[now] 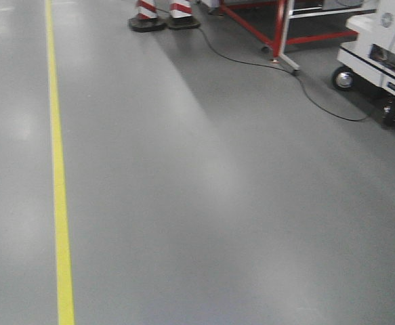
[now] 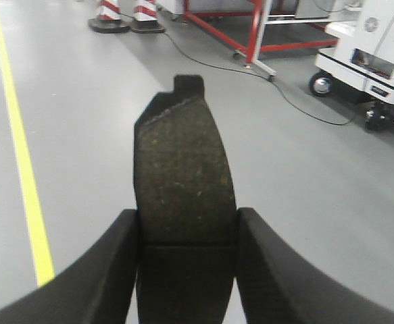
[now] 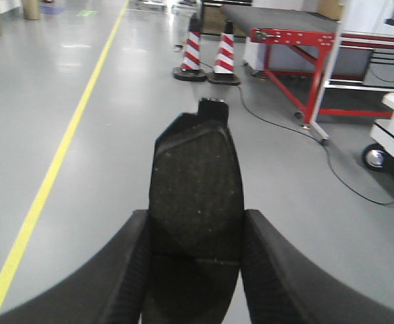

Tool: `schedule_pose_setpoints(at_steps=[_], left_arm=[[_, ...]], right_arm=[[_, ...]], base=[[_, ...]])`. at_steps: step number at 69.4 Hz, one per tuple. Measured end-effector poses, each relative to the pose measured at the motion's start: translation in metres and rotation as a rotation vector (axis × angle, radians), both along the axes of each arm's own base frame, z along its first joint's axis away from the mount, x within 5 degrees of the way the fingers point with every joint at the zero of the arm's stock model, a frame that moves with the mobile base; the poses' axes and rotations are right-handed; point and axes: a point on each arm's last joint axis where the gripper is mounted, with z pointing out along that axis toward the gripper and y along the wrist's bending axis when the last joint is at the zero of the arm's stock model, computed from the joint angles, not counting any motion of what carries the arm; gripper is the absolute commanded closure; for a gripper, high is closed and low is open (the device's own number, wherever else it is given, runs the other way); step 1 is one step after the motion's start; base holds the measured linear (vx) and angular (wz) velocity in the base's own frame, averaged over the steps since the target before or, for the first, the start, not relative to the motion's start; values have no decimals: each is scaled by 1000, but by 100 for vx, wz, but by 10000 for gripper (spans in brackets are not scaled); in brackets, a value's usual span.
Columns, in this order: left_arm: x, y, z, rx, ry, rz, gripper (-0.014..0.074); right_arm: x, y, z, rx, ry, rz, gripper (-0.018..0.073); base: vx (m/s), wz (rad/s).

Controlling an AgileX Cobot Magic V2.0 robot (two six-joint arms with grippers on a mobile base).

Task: Move and align brake pads A on conveyor
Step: 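Turn the base away from the table holding both pads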

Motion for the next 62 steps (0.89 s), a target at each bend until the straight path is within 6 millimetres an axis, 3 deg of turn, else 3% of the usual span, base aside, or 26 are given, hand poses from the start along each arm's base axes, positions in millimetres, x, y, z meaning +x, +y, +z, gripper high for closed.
schedule_pose_setpoints(at_steps=[30, 62], left_arm=[[0, 0, 0, 0, 0, 0, 602], [0, 0, 0, 0, 1, 0, 602]], right_arm=[[0, 0, 0, -1, 0, 0, 564], [0, 0, 0, 0, 0, 0, 564]], base=[[4, 34], [25, 43]])
